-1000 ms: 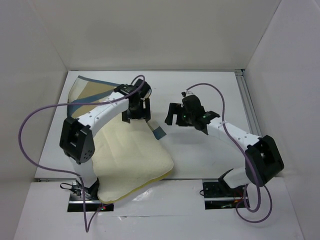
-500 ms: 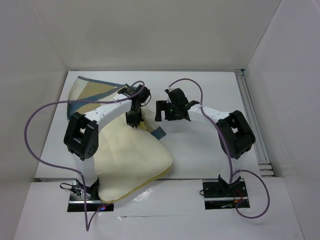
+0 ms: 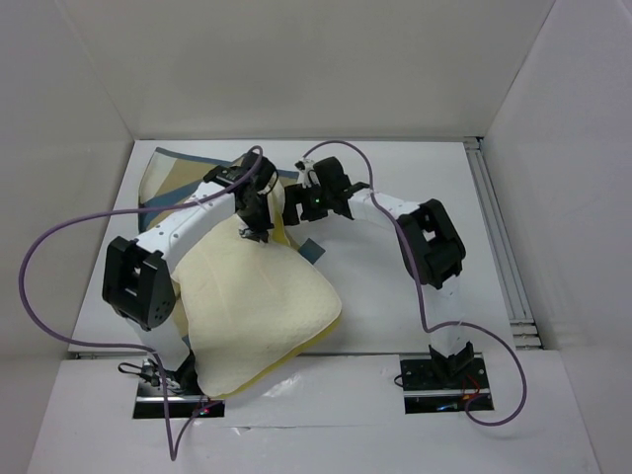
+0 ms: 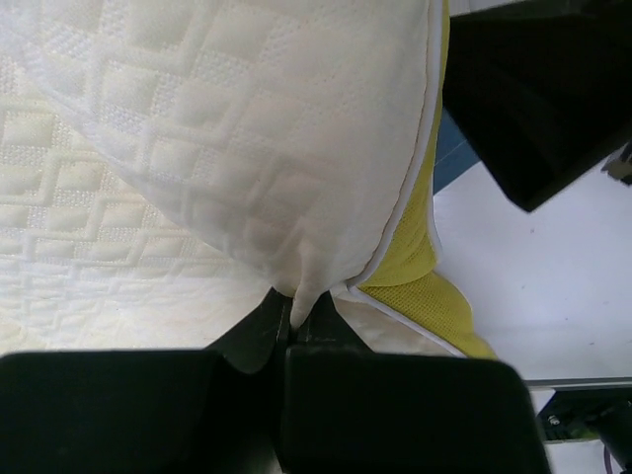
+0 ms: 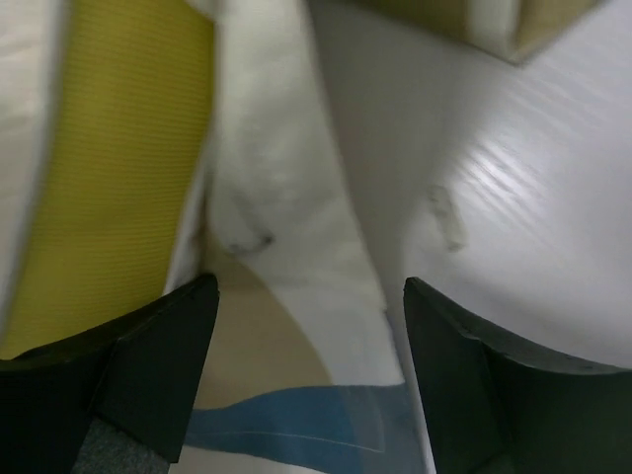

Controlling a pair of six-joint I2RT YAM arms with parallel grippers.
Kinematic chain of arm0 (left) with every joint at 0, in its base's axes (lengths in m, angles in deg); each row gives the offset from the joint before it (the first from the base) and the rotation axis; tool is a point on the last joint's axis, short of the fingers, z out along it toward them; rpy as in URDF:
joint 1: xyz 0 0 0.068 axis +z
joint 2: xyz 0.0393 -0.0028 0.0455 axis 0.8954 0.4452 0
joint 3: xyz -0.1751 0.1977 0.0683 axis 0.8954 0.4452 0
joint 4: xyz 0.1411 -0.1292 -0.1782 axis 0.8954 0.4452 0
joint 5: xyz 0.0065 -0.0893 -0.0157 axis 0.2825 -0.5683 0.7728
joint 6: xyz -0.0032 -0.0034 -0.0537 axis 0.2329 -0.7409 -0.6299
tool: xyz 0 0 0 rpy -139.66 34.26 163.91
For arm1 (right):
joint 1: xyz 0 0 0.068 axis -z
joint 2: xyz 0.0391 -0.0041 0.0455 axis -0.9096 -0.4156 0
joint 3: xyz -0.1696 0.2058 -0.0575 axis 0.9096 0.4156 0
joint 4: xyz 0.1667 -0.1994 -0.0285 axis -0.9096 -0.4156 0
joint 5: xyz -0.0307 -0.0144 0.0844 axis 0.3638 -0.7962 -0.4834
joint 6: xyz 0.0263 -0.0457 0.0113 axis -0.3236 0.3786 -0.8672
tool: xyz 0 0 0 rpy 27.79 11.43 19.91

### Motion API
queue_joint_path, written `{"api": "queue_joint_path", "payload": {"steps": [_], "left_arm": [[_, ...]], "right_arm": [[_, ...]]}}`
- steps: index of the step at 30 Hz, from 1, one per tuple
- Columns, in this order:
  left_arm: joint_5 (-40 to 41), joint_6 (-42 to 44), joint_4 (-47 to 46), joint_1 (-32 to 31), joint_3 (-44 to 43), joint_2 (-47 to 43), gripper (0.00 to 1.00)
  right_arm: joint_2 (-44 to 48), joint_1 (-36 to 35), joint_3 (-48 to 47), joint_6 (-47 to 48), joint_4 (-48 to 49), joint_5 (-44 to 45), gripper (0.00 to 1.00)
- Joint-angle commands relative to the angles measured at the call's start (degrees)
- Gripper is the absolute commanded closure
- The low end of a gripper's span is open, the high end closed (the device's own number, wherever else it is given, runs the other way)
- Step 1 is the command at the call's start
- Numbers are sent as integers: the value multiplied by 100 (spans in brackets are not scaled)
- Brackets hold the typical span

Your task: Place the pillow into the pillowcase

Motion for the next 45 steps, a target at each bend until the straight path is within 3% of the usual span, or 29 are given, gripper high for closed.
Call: {"api": "queue_joint_path", "payload": {"steps": [1, 3, 5, 7, 8, 13, 15, 16, 17, 21, 31, 40, 45], "left_arm": [[-219, 122, -125, 108, 47, -397, 100], [-219, 122, -125, 169, 47, -397, 100], [-219, 193, -125, 231, 47, -397, 100], [-219, 298, -125, 231, 47, -476, 100], [-219, 368, -125, 231, 47, -537, 100], [-341, 421, -125, 284, 56, -757, 100], [-411, 421, -125, 284, 56, -758, 100], [-412, 421, -125, 284, 108, -758, 100], [-412, 421, -125, 284, 109, -758, 100], [-465, 421, -187, 284, 109, -758, 100], [-465, 482, -362, 513, -58, -643, 100], [-631, 422, -555, 863, 56, -434, 100], [-843, 482, -679, 970, -531, -37, 100]], "right_arm": [[101, -82, 89, -57, 848, -1183, 19], [312, -20, 327, -303, 1305, -1406, 34], [592, 102, 678, -365, 1629, -1477, 36], [673, 103, 872, -523, 1833, -1477, 13], [725, 103, 821, -436, 1694, -1477, 11], [155, 103, 31, -216, 1262, -1608, 11], [-56, 51, -24, -285, 1323, -1749, 16], [-57, 50, -102, -286, 1385, -1932, 24], [-126, 50, -103, -286, 1385, -2021, 47], [145, 50, 81, -286, 1517, -1917, 100], [1813, 59, 1373, -234, 1650, -985, 100], [2473, -134, 1558, -93, 1290, -677, 100], [2756, -319, 1330, 276, 683, -283, 100]]}}
